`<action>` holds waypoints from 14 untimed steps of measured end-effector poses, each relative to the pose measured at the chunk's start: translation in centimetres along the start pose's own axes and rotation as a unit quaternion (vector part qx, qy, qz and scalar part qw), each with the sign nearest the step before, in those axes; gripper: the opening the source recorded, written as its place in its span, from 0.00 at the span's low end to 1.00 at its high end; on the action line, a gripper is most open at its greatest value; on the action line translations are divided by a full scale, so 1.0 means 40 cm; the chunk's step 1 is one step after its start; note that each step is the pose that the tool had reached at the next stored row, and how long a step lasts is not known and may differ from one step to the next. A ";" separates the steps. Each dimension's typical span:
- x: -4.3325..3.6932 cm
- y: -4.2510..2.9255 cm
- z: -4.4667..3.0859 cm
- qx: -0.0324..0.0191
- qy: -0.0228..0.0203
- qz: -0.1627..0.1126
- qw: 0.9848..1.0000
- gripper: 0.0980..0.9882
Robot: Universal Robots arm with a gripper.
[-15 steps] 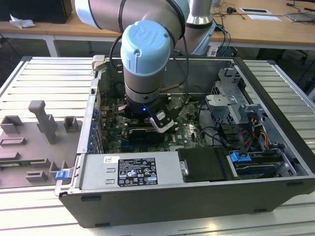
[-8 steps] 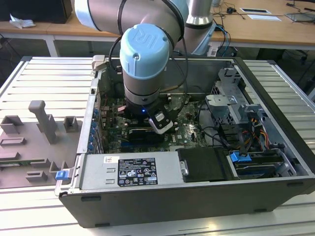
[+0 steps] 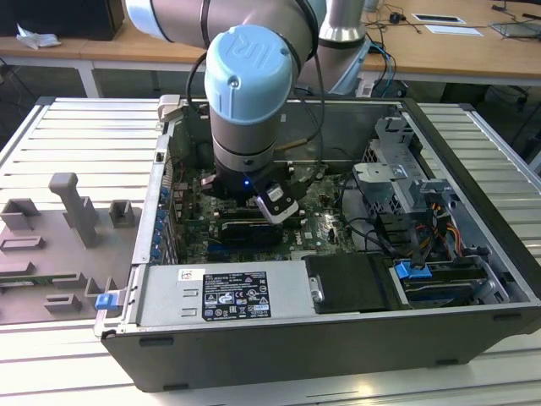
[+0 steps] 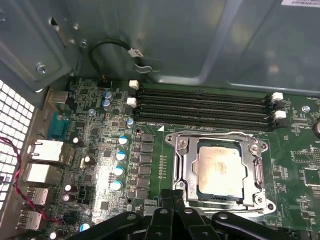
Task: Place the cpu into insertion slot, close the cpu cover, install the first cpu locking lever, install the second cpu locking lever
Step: 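Install the second cpu locking lever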
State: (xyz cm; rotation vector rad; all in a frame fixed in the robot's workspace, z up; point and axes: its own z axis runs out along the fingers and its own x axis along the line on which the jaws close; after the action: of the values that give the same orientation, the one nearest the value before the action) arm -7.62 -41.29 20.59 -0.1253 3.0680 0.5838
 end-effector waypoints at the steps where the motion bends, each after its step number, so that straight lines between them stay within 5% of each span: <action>1: 0.000 0.001 -0.002 0.000 0.000 0.000 1.000 0.01; 14: -0.001 0.012 -0.031 0.001 0.000 0.000 1.000 0.01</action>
State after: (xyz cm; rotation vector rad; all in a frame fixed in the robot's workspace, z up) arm -7.63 -41.29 21.93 -0.1254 3.0686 0.5813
